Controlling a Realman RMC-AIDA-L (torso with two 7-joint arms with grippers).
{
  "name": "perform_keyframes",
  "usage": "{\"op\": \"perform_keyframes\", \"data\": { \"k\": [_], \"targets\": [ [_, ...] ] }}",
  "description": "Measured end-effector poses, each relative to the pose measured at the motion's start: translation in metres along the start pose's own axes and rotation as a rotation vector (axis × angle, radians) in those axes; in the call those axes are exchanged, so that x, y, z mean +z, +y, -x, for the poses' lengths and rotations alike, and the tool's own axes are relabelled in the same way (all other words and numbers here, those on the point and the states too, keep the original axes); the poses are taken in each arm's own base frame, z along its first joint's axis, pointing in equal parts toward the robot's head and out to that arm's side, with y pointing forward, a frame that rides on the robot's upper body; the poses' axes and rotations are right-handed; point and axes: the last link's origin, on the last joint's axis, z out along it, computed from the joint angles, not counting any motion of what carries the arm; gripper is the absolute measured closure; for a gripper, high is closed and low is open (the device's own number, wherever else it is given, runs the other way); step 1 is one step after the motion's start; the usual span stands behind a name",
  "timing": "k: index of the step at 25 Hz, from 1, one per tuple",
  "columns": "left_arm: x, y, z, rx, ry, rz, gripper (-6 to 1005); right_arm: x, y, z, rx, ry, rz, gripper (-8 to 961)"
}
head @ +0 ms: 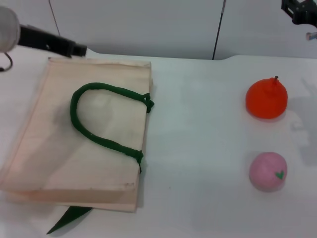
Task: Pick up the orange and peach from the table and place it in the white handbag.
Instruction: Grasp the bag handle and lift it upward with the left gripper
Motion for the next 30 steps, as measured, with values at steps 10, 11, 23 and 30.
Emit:
{"op": "perform_keyframes", "data": {
  "k": [10,11,23,30],
  "targets": [
    [0.025,-0.010,0.030,0.005,-0.196,-0.005,630,0.000,0.000,0.000,0.000,0.000,-0.002,225],
    [0.026,-0.013,0.031,0.009,-0.206,-0.019,631,0.000,-0.001,0.000,0.000,0.000,-0.003,225],
    [0.038,-0.022,0.039,0.009,-0.212,-0.071,634,0.000,0.000,0.000,-0.002,0.001,-0.002,225],
    [0.050,-0.024,0.037,0.010,-0.184,-0.077,636,0.000,0.002,0.001,-0.004,-0.001,0.005,225]
  ]
}}
